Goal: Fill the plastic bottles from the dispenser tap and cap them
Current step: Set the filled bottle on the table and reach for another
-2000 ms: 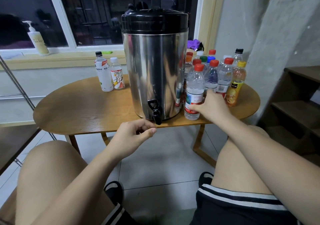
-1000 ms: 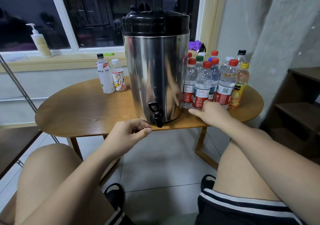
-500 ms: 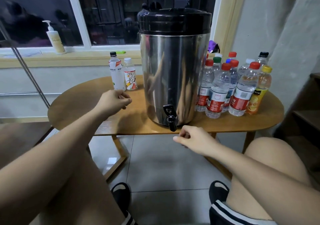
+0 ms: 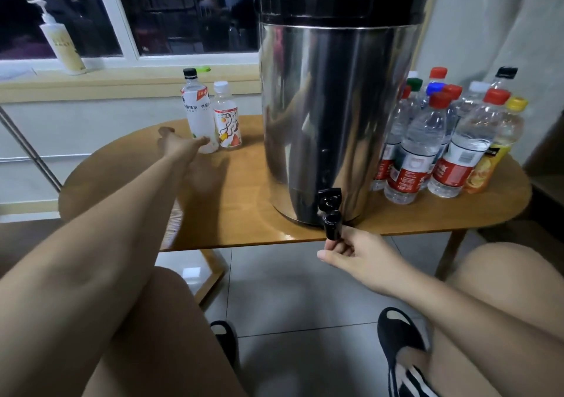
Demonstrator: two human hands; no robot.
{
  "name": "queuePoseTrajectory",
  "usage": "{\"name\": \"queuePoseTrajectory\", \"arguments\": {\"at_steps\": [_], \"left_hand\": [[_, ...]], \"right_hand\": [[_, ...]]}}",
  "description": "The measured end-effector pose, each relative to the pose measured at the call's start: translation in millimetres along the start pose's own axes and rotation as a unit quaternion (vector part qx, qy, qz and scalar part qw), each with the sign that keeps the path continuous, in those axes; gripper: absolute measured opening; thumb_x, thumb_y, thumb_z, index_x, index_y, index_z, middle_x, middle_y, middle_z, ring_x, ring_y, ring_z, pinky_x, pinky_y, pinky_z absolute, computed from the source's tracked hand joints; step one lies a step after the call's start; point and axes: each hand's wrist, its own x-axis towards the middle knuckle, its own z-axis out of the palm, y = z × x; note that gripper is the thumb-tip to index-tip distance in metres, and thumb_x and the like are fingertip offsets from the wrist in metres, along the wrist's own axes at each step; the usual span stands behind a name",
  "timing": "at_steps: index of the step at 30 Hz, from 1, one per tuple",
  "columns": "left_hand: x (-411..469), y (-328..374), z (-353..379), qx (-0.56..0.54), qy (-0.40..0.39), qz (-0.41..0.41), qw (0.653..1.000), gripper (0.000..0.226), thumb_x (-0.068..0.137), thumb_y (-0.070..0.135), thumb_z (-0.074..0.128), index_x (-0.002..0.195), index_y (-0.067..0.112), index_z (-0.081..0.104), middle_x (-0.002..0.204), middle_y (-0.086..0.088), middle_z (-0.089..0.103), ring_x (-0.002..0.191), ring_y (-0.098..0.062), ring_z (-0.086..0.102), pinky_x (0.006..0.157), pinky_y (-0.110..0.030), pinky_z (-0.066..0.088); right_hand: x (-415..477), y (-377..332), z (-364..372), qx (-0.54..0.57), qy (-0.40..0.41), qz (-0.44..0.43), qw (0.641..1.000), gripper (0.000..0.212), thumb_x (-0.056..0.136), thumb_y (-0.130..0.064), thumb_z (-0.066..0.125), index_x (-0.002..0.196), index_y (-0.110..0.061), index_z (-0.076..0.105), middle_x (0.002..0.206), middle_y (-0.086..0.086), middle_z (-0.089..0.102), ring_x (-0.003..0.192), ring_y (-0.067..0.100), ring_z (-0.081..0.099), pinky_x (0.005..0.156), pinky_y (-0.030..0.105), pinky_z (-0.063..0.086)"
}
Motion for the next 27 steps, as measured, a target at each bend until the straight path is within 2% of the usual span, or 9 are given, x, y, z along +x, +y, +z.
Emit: {"name": "queuePoseTrajectory", "arguments": {"at_steps": [4,7,11,17,19,22,24,27], "left_hand": [[15,5,12,-0.011,0.002,0.009,1.0,0.111,0.075,0.049,0.097,0.159,0.021,0.031,0.145,-0.014,0.058,0.127,-0.037,0.063,0.102,-0.05,0.057],[22,10,19,-0.023,-0.015,0.035,0.999,0.106,0.079,0.042,0.096,0.161,0.026,0.031,0.154,-0.01,0.057,0.133,-0.035,0.061,0.11,-0.052,0.054],[25,10,28,-0.042,-0.018,0.046,0.998,0.1,0.082,0.038,0.094,0.159,0.024,0.033,0.153,-0.007,0.06,0.136,-0.035,0.061,0.112,-0.055,0.053],[17,9,27,-0.021,0.021,0.065,0.997,0.074,0.08,0.039,0.094,0.14,0.021,0.054,0.137,-0.005,0.069,0.123,-0.031,0.069,0.099,-0.053,0.061],[13,8,25,-0.009,0.018,0.072,0.997,0.07,0.078,0.041,0.095,0.132,0.02,0.058,0.134,-0.005,0.068,0.119,-0.03,0.069,0.096,-0.053,0.062],[16,-1,16,-0.011,0.001,0.065,0.998,0.073,0.072,0.046,0.097,0.128,0.019,0.06,0.128,0.0,0.071,0.111,-0.023,0.07,0.093,-0.05,0.064],[24,-11,11,-0.023,-0.011,0.061,0.998,0.081,0.059,0.058,0.096,0.124,0.023,0.062,0.12,0.004,0.074,0.106,-0.023,0.073,0.088,-0.05,0.066],[-6,-8,-7,-0.024,-0.027,0.082,0.996,0.076,0.069,0.053,0.096,0.126,0.02,0.058,0.119,0.002,0.072,0.104,-0.021,0.073,0.083,-0.044,0.065]], "right_hand": [[4,0,0,0.001,0.0,-0.002,1.0,0.023,0.096,-0.049,0.077,0.096,-0.029,0.067,0.074,-0.008,0.059,0.072,0.004,0.059,0.074,0.03,0.05],[5,-1,0,0.001,0.003,-0.005,1.0,0.022,0.095,-0.05,0.078,0.095,-0.03,0.068,0.077,-0.003,0.062,0.071,0.003,0.059,0.074,0.029,0.051],[2,-1,-2,-0.016,0.005,-0.004,1.0,0.024,0.096,-0.051,0.077,0.097,-0.029,0.068,0.089,0.002,0.068,0.073,0.0,0.061,0.073,0.026,0.052],[1,-1,-2,-0.013,0.01,-0.007,1.0,0.022,0.095,-0.047,0.078,0.097,-0.027,0.069,0.087,0.004,0.067,0.07,-0.002,0.059,0.067,0.016,0.046],[2,-2,-2,-0.009,0.012,-0.008,1.0,0.024,0.096,-0.045,0.079,0.098,-0.023,0.069,0.082,0.0,0.066,0.069,-0.003,0.058,0.067,0.015,0.046],[4,-3,-1,-0.002,0.005,0.0,1.0,0.025,0.095,-0.044,0.079,0.098,-0.021,0.069,0.075,-0.013,0.062,0.068,-0.003,0.058,0.066,0.014,0.045],[5,-1,0,-0.003,0.003,0.001,1.0,0.022,0.094,-0.046,0.08,0.096,-0.027,0.069,0.078,-0.009,0.063,0.068,-0.002,0.058,0.067,0.018,0.047],[4,-3,2,-0.001,-0.01,-0.003,1.0,0.019,0.094,-0.045,0.08,0.096,-0.029,0.069,0.077,-0.009,0.062,0.065,-0.001,0.055,0.067,0.02,0.047]]}}
